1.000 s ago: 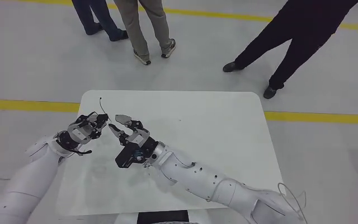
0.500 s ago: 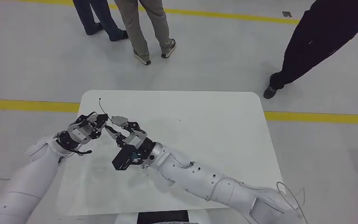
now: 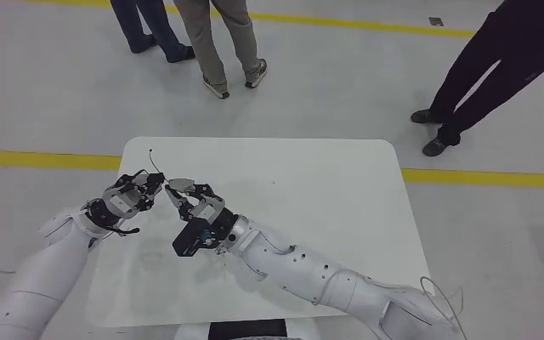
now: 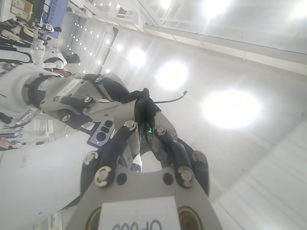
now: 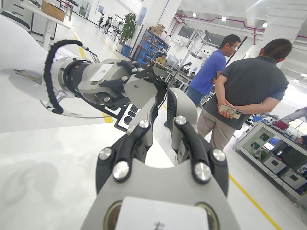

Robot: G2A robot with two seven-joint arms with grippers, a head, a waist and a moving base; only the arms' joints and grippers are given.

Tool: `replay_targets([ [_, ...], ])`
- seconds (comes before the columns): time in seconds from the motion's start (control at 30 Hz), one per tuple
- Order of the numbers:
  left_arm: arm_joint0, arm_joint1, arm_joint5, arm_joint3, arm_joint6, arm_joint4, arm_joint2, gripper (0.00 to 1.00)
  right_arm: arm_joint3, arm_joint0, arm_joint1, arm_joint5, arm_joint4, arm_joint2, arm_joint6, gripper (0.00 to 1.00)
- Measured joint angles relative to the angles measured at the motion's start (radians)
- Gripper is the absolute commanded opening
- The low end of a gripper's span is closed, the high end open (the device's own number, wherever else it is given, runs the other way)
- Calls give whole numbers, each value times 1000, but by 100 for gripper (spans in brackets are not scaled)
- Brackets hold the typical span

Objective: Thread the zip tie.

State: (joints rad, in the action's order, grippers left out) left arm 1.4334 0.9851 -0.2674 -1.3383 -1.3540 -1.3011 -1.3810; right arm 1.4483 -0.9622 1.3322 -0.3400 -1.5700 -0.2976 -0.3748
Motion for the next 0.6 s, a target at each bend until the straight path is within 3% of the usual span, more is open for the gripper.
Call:
replay_targets([
  [0.1,0,0,0,0,0,0,0,0,0,-2,-1,0,0,-4,1,0],
  [0.6,0,0,0,0,0,0,0,0,0,-12,-11,0,0,-21,8,0],
])
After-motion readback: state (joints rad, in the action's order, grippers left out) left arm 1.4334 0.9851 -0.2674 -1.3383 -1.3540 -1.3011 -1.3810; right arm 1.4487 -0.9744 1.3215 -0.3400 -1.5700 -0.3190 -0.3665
